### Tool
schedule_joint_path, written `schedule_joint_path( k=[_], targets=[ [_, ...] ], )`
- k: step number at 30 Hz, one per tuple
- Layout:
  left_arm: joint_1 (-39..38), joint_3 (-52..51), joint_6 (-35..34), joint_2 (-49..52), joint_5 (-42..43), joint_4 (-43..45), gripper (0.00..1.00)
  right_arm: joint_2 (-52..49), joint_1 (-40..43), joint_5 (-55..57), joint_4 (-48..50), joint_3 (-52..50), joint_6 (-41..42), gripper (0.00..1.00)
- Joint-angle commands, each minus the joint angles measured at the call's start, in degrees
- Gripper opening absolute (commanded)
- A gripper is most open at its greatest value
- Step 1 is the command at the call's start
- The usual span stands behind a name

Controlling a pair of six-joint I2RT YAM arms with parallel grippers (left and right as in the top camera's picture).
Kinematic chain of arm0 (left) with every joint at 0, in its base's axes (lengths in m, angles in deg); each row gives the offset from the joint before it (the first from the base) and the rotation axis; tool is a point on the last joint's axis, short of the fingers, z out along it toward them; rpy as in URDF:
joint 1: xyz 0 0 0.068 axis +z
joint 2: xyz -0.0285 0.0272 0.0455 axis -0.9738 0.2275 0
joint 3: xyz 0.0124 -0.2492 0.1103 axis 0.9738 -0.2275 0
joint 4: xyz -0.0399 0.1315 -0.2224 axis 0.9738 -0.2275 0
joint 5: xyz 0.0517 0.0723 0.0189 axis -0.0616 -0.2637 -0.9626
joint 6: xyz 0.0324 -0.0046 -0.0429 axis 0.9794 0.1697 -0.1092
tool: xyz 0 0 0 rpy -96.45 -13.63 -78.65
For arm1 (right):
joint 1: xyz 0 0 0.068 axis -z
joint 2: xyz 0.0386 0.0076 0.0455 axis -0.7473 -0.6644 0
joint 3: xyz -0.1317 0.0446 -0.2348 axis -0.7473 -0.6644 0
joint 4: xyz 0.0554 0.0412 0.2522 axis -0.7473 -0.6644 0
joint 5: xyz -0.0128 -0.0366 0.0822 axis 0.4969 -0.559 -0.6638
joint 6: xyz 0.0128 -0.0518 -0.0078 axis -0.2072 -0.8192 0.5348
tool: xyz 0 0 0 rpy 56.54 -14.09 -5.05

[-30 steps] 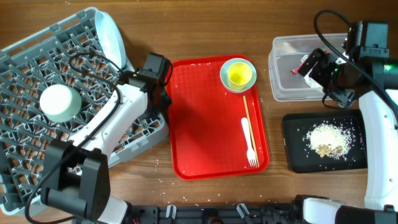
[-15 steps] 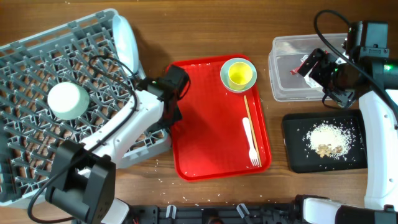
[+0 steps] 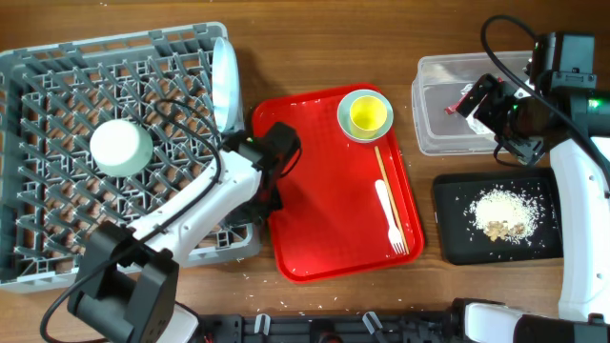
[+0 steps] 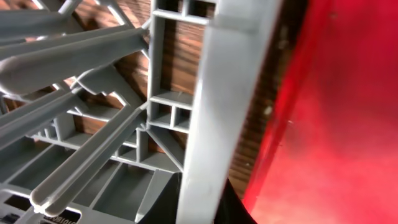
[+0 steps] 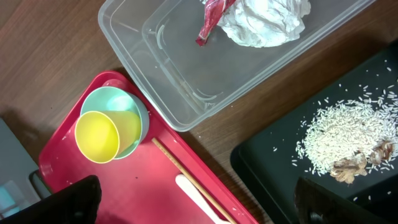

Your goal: Sort waste into correct bins and load items into the dishwasher rack

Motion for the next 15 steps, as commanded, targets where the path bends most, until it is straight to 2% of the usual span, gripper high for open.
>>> schedule_joint_path(
  k=[1,4,6,11,12,15],
  targets=[
    [6.43,-3.43,-4.00,2.40,-15.34,-1.73,0.10,0.68,0.02,0.94,0.11,0.50,-0.35,1.00],
    [12.59,-3.43,-2.93,2.40,-22.71,-1.70,0.12,0.68,0.02,0.94,0.11,0.50,-0.35,1.00],
    [15.65,-3.43,3.43,2.40,-24.00,-1.36,0.11,0.68,0.02,0.94,0.11,0.50,-0.37,1.00],
    [15.06,-3.43,8.79,2.38,-23.52,0.74,0.07,0.68,0.02,0.94,0.11,0.50,-0.35,1.00],
    [14.45,-3.43,10.36,2.38,-23.52,0.83,0.04,0.68,0.02,0.94,0.11,0.50,-0.35,1.00],
    [11.61,-3.43,17.55,2.38,-19.85,3.67,0.04,0.68,0.02,0.94,0.11,0.50,-0.37,1.00]
  ],
)
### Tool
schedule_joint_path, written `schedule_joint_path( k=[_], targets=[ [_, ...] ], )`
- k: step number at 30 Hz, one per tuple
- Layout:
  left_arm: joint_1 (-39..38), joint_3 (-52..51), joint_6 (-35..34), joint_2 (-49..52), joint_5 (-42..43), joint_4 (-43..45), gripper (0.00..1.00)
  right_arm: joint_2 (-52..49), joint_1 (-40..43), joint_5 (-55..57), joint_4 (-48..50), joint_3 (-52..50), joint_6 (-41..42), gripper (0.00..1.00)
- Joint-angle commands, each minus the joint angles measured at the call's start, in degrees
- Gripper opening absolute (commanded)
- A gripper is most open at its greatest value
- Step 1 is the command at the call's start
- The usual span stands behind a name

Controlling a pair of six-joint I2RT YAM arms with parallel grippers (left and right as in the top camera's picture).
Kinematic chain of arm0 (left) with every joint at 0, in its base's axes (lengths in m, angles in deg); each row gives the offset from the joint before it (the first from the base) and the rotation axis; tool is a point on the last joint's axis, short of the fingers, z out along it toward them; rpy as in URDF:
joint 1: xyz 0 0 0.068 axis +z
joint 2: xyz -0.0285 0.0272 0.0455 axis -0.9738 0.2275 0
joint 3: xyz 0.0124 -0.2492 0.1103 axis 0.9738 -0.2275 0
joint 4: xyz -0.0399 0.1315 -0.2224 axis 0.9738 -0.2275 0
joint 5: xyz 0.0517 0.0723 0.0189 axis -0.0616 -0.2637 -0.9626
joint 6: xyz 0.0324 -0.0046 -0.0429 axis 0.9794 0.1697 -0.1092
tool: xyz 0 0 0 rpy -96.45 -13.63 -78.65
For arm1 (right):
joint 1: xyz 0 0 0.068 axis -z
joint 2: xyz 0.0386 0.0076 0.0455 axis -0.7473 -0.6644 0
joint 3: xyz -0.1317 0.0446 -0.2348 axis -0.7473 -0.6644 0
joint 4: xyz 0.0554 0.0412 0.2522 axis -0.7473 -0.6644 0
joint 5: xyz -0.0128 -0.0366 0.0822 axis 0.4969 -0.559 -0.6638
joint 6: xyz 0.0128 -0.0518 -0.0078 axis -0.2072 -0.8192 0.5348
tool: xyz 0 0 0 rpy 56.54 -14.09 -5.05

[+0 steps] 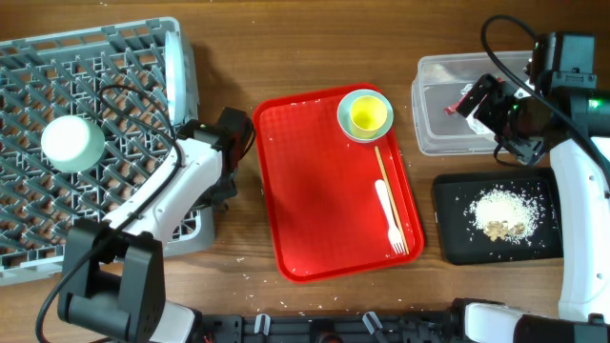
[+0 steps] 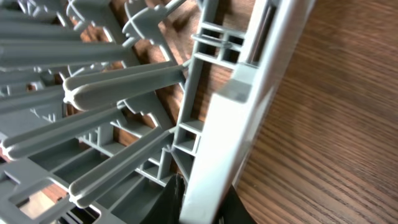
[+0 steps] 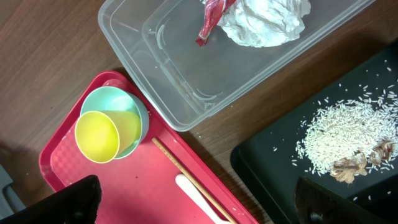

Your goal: Sort waste into correct bins and load items into the dishwasher rack

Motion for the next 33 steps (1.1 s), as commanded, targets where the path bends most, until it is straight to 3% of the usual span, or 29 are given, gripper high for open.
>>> schedule_joint_path(
  k=[1,11,18,21,23,24,25,27,33],
  targets=[
    [-3.72,-1.42,12.63,2.21,-0.87,3.93,0.04,0.68,0.02,0.94,0.11,0.52,-0.37,1.00],
    [-13.46,-1.42,16.06,2.21,0.63,4.66,0.04,0.68,0.02,0.94,0.11,0.50,-0.35,1.00],
    [-13.05,-1.42,17.51,2.21,0.57,2.51,0.04,0.68,0.02,0.94,0.11,0.50,-0.35,1.00],
    [-10.14,-1.42,17.29,2.21,0.52,1.62,0.11,0.68,0.02,0.94,0.11,0.50,-0.35,1.00],
    [-8.26,-1.42,17.29,2.21,0.35,1.03,0.11,0.68,0.02,0.94,0.11,0.50,-0.37,1.00],
    [-6.86,-1.38,17.27,2.21,0.37,1.05,0.13,0.68,0.02,0.94,0.11,0.50,-0.37,1.00],
    [-6.58,-1.20,17.29,2.21,0.37,1.07,0.35,0.68,0.02,0.94,0.11,0.50,-0.37,1.00],
    [-6.58,-0.33,17.29,2.21,0.37,1.05,0.47,0.68,0.02,0.94,0.11,0.50,-0.35,0.99],
    [-6.58,6.58,17.46,-2.36,4.74,-1.31,0.51,0.68,0.02,0.94,0.11,0.52,-0.35,1.00]
  ],
)
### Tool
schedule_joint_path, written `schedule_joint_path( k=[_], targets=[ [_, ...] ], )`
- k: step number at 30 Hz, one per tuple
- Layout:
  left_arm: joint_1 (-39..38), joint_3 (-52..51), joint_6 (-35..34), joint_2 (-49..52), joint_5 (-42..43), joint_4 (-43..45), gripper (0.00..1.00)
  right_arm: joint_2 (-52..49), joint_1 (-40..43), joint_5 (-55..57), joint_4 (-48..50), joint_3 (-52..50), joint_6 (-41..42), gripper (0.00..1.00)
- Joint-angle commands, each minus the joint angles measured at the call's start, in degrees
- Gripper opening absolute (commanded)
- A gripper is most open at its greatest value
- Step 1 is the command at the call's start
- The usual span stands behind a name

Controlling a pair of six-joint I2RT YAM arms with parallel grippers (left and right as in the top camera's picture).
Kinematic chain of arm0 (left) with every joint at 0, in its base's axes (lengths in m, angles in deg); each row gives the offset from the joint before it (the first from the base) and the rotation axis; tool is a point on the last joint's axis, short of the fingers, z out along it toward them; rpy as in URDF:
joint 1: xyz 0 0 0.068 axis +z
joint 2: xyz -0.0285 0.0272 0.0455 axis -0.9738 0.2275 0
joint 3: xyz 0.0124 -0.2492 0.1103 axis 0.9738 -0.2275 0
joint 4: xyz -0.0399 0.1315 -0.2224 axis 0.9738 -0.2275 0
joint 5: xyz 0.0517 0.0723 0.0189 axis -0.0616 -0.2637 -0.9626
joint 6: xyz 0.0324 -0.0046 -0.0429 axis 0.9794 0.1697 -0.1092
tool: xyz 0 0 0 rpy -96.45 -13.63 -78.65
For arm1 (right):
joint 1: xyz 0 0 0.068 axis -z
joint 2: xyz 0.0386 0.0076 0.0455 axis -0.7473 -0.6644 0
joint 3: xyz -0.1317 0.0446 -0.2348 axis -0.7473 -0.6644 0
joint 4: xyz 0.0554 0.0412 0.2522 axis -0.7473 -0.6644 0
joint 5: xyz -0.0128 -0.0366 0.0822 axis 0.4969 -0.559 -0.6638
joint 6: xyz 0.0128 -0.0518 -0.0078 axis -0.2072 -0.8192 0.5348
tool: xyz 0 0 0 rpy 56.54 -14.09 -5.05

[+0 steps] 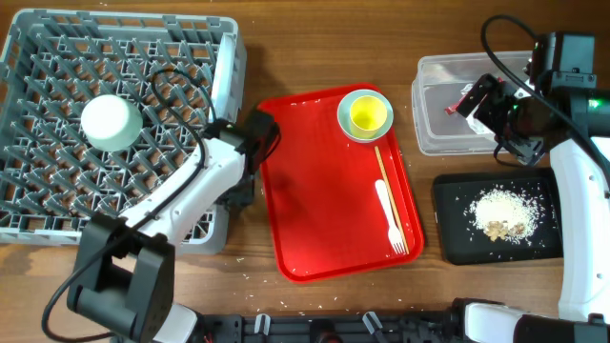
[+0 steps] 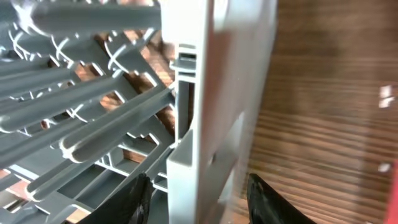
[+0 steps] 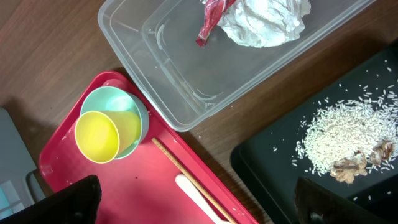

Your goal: Sort waste into correct bins and load items into the dishwasher rack

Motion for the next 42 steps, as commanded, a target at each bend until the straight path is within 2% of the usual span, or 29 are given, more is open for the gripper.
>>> schedule_joint_path(
  k=[1,6,8,10,11,12,14,15,16,18,21,22,25,26,29,30,31,32,33,36,37,38,39,40,41,42],
  targets=[
    [0.35,4.81,1.18,-5.84,5.27,-0.09,0.52,0.68,0.02,0.94,0.13,0.50,-0.35,1.00],
    [0.35,9.33,1.09,-18.84,13.79,-1.33,0.49,0.68,0.02,0.94,0.13,0.50,-0.35,1.00],
    [0.35,9.33,0.87,-23.21,19.87,0.83,0.50,0.68,0.02,0.94,0.15,0.50,-0.37,1.00],
    [0.33,9.33,0.87,-26.77,29.59,4.37,0.54,0.68,0.02,0.94,0.13,0.50,-0.37,1.00],
    [0.24,9.33,0.85,-27.63,37.03,6.73,0.60,0.68,0.02,0.94,0.13,0.50,-0.35,1.00],
    [0.24,9.33,0.85,-27.58,42.05,8.35,0.63,0.68,0.02,0.94,0.13,0.50,-0.37,1.00],
    [0.24,9.27,-0.46,-26.51,47.93,11.74,0.62,0.68,0.02,0.94,0.13,0.50,-0.37,1.00],
    [0.13,9.22,-2.51,-25.22,47.78,12.90,0.61,0.68,0.02,0.94,0.13,0.50,-0.35,1.00],
    [0.13,9.22,-2.54,-24.00,47.76,12.83,0.55,0.68,0.02,0.94,0.15,0.50,-0.35,1.00],
    [0.13,9.22,-2.51,-22.21,47.78,12.46,0.49,0.68,0.02,0.94,0.13,0.50,-0.35,1.00],
    [1.27,10.10,-1.42,-23.87,46.90,12.41,0.50,0.68,0.13,0.94,0.15,0.50,-0.35,1.00],
    [3.54,11.21,-0.39,-27.41,45.00,11.72,0.50,0.68,0.13,0.94,0.22,0.50,-0.35,1.00],
    [9.86,11.26,-3.04,-34.91,34.12,8.04,0.52,0.68,0.13,0.94,0.33,0.50,-0.35,1.00],
    [15.56,11.26,-4.31,-39.08,29.22,4.46,0.56,0.68,0.13,0.94,0.33,0.50,-0.37,1.00],
    [27.47,11.26,-8.33,-45.53,25.66,0.20,0.59,0.68,0.13,0.94,0.33,0.50,-0.35,1.00],
    [32.46,11.26,-10.71,-47.39,25.68,-1.36,0.65,0.68,0.13,0.94,0.33,0.50,-0.37,1.00],
    [37.57,11.26,-11.65,-48.76,25.97,-3.65,0.78,0.68,0.13,0.94,0.33,0.50,-0.35,1.00],
    [39.89,11.26,-11.61,-49.18,26.14,-5.18,0.97,0.68,0.13,0.96,0.31,0.50,-0.37,1.00],
    [42.32,11.26,-11.61,-49.31,26.12,-7.96,1.00,0.68,0.13,0.94,0.37,0.50,-0.35,1.00],
    [43.74,11.08,-11.61,-49.20,26.45,-11.89,1.00,0.68,0.13,-0.31,0.79,0.50,1.66,1.00],
    [43.74,11.08,-11.58,-49.20,29.92,-13.35,0.99,0.68,0.13,-3.26,0.46,0.50,6.95,1.00],
    [43.74,11.08,-11.56,-49.20,33.86,-14.78,0.89,0.68,0.13,-8.41,-1.57,0.50,7.26,1.00],
    [43.74,11.04,-11.30,-49.20,36.63,-15.56,0.88,0.68,0.13,-11.96,-4.00,0.50,6.99,1.00],
    [43.74,11.04,-10.95,-49.20,37.05,-15.76,0.95,0.68,0.13,-15.85,-4.39,0.50,6.60,1.00],
    [43.74,11.04,-10.97,-49.20,35.65,-15.47,1.00,0.68,-0.13,-21.77,-4.39,0.50,-0.33,0.99],
    [43.74,11.04,-10.97,-49.20,34.14,-15.13,1.00,0.68,-0.79,-26.38,-4.26,0.50,-7.13,0.99]
  ],
)
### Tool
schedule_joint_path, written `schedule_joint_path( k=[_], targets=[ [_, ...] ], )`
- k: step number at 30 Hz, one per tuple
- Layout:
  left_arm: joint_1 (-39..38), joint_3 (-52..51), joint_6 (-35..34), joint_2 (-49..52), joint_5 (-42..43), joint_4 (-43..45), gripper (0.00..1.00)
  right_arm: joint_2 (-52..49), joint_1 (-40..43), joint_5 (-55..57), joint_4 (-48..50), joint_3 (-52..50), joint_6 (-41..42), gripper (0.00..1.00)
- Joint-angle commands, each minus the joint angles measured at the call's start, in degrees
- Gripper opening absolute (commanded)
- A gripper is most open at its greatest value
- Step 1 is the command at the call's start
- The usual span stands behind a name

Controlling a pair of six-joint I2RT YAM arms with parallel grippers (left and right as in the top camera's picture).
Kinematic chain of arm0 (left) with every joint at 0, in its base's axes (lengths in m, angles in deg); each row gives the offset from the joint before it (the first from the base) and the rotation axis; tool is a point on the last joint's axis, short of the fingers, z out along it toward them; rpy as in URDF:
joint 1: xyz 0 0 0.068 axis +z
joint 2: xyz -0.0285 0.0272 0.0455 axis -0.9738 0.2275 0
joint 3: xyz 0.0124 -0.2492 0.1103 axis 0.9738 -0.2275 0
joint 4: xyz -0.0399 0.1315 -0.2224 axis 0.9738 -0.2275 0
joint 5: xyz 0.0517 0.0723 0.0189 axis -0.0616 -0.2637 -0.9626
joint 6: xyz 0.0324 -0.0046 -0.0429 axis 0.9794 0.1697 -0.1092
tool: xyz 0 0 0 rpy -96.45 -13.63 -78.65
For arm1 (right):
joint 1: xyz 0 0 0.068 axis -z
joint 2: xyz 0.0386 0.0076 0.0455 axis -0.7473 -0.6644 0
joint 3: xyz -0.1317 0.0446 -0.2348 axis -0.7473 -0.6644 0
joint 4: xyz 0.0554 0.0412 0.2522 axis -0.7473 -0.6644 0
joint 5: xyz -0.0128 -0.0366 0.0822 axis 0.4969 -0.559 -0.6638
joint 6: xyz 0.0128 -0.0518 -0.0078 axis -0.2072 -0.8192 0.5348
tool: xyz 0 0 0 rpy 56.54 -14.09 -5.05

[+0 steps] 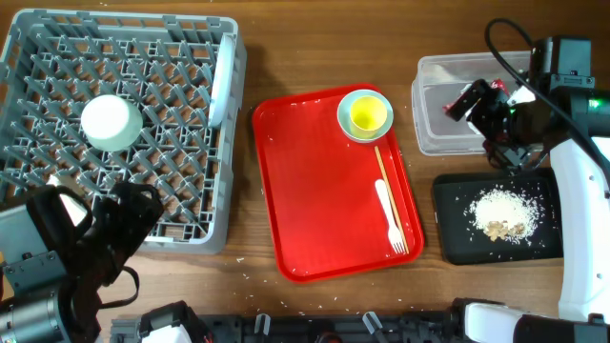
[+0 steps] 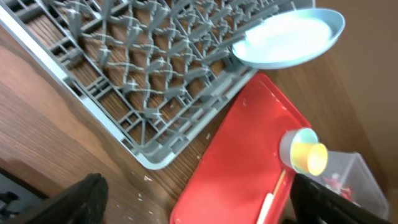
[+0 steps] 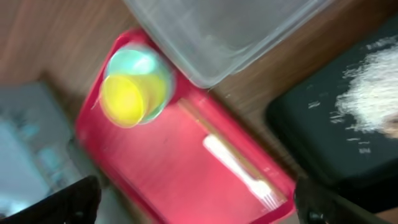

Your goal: Sort waste into correct bins and load items into the dishwasher rack

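The grey dishwasher rack (image 1: pixel 181 181) lies square at the back left, holding a pale cup (image 1: pixel 111 122) and an upright plate (image 1: pixel 221 90). On the red tray (image 1: pixel 315 200) a yellow cup (image 1: pixel 367 113) sits in a teal bowl (image 1: pixel 349 122), with a chopstick (image 1: pixel 383 176) and a white fork (image 1: pixel 390 221) beside them. My left gripper (image 2: pixel 196 186) is open and empty, high over the table's front left, looking at the rack (image 2: pixel 143 81). My right gripper (image 3: pixel 198 186) is open and empty above the tray (image 3: pixel 180 168); that view is blurred.
A clear bin (image 1: pixel 434 133) with crumpled waste stands at the back right. In front of it lies a black tray (image 1: pixel 457 243) with spilled rice and scraps. Crumbs dot the wood near the front edge.
My left gripper was astride the rack's right wall; now it is off the rack, far back at the front-left corner. The right wrist view has shifted toward the tray. The rack has not moved.
The rack first lay askew, its corner over the red tray, my left gripper on its right wall. Then it stood shifted far left, clear of the tray. Later it lay square beside the tray with the fingers astride the wall. Now the left arm is withdrawn.
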Motion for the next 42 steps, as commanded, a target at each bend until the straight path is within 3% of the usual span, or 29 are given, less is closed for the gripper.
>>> schedule_joint_path(
  k=[1,2,3,5,7,11,12,13,15,18,21,23,25,26,28,33,39,42],
  targets=[
    [0.42,0.26,0.31,-0.04,-0.59,0.85,1.00,0.68,-2.32,-18.47,-0.24,0.50,-18.99,1.00],
    [0.42,0.26,0.28,-0.04,-2.75,1.29,1.00,0.68,-5.75,-19.10,-1.07,0.50,-25.27,1.00],
    [0.42,0.26,0.28,-0.04,-3.96,1.68,1.00,0.68,-9.84,-15.50,-0.74,0.20,-25.27,1.00],
    [0.42,0.26,0.31,-0.04,-4.79,1.86,1.00,0.57,-16.41,-7.54,2.86,-1.29,-21.86,1.00],
    [0.42,0.26,0.31,-0.04,-4.81,1.68,1.00,-0.35,-20.76,0.59,6.10,-2.40,-13.40,1.00],
    [0.42,0.26,0.33,-0.04,-4.79,0.72,1.00,-4.00,-25.70,0.52,9.55,-2.40,-13.46,1.00],
    [0.42,0.26,0.31,-0.04,-4.79,0.57,1.00,-7.19,-28.68,1.86,5.55,-2.49,-14.12,0.84],
    [0.42,0.26,0.31,-0.04,-4.79,0.57,1.00,-8.09,-29.62,2.71,3.87,-2.69,-14.47,0.76],
    [0.42,0.26,0.31,-0.04,-4.76,0.63,1.00,-11.54,-33.66,3.61,0.96,-4.79,-16.70,0.76],
    [0.42,0.26,0.31,-0.04,-4.79,0.61,1.00,-15.96,-41.35,1.75,5.55,-7.02,-18.82,0.79],
    [0.42,0.26,0.31,-0.02,-5.75,0.70,1.00,-20.72,-48.74,1.79,14.47,-7.02,-9.99,0.79],
    [0.44,0.26,0.09,-0.04,-11.39,0.74,1.00,-25.83,-55.23,4.46,21.70,-7.02,-5.27,0.78],
    [0.44,0.26,0.09,-0.04,-11.87,0.59,1.00,-29.64,-59.17,7.72,25.33,-7.02,-3.39,0.78],
    [0.44,0.26,0.09,-0.04,-11.89,0.59,1.00,-31.34,-61.09,10.10,26.47,-7.02,-2.84,0.72],
    [0.44,0.26,0.09,-0.02,-11.89,0.61,1.00,-32.17,-62.66,14.03,26.53,-7.02,-0.85,0.68],
    [0.44,0.26,0.11,-0.02,-11.89,0.02,1.00,-32.24,-63.91,17.05,26.93,-7.06,3.30,0.47],
    [0.44,0.26,0.13,-0.02,-12.26,-0.81,1.00,-35.06,-66.16,17.29,27.82,-7.06,6.45,0.45],
    [0.42,0.26,0.11,-0.02,-12.26,-1.16,1.00,-36.33,-66.14,18.75,28.11,-7.06,6.62,0.38]
  ],
)
